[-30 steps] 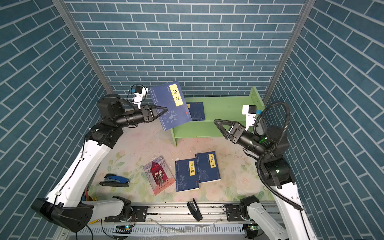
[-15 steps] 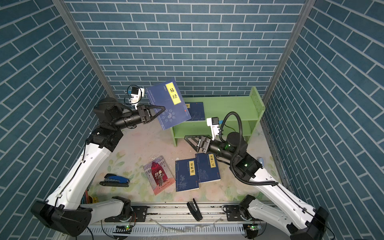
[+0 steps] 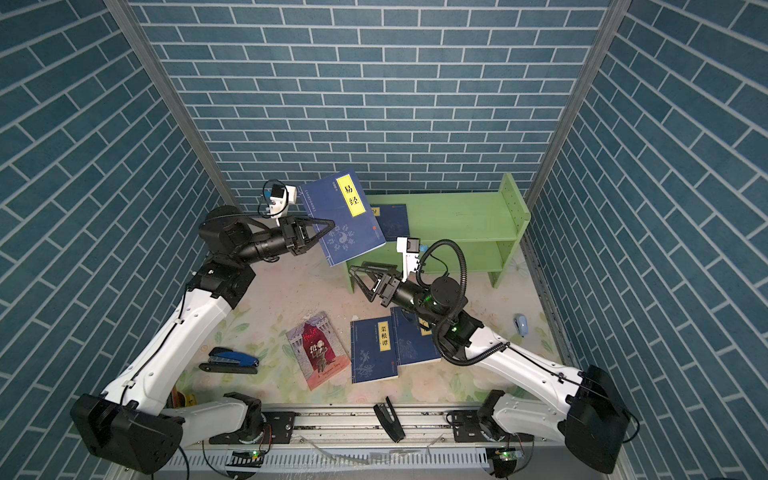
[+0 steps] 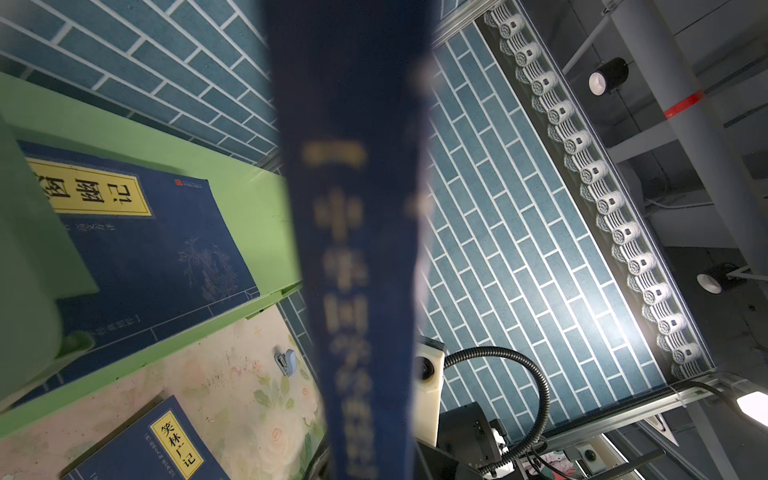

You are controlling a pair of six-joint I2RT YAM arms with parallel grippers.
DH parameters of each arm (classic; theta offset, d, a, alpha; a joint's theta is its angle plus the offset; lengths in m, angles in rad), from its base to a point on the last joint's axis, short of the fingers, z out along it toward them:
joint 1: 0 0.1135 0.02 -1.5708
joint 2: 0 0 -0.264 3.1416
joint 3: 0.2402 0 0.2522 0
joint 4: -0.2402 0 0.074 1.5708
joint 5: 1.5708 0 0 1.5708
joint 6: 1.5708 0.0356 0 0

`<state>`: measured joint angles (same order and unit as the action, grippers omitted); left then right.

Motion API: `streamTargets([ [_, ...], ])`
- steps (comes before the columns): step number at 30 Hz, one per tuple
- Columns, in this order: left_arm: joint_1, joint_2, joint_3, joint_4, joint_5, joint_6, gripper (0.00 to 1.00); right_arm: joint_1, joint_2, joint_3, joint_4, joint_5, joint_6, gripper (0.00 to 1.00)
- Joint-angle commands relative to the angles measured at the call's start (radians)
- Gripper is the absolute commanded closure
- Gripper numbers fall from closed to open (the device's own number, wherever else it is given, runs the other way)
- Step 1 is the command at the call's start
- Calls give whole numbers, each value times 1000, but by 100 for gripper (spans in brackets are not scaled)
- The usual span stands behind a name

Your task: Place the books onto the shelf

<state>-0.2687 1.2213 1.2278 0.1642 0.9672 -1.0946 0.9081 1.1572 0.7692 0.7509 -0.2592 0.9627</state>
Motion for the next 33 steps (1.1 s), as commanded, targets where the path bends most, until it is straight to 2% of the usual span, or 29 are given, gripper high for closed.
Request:
streamTargets([
  [1, 6, -28, -2, 116, 12, -74, 99, 3, 21, 12, 132, 37, -12, 12],
  [13, 0, -50, -72, 148, -6, -105, 100, 0, 156, 125, 225, 56, -30, 22],
  [16, -1, -51, -81, 162, -9, -119, 100, -1, 191, 154, 233, 56, -21, 29],
  [19, -4, -55, -92, 165, -12, -120, 100, -7, 210, 167, 246, 57, -12, 46],
  [21, -6, -59, -102, 166, -17, -122, 100, -12, 223, 174, 257, 42, -3, 65],
  [23, -6, -64, -112, 163, -18, -122, 99, -16, 232, 175, 265, 43, 10, 75],
  [24, -6, -65, -116, 165, -19, -122, 97, -19, 234, 173, 263, 43, 12, 84],
  [25, -6, -69, -122, 164, -19, -122, 93, -22, 234, 172, 259, 44, 16, 92],
  [27, -6, -72, -129, 159, -17, -118, 81, -32, 230, 166, 249, 48, 26, 100],
  [29, -6, -76, -132, 138, -12, -99, 58, -39, 219, 156, 242, 48, 31, 100],
  [31, -2, -82, -116, 58, 5, -19, 31, -56, 191, 135, 219, 38, 37, 100],
  [33, 7, -88, -85, -87, 16, 137, 20, -79, 148, 118, 166, 8, 38, 100],
])
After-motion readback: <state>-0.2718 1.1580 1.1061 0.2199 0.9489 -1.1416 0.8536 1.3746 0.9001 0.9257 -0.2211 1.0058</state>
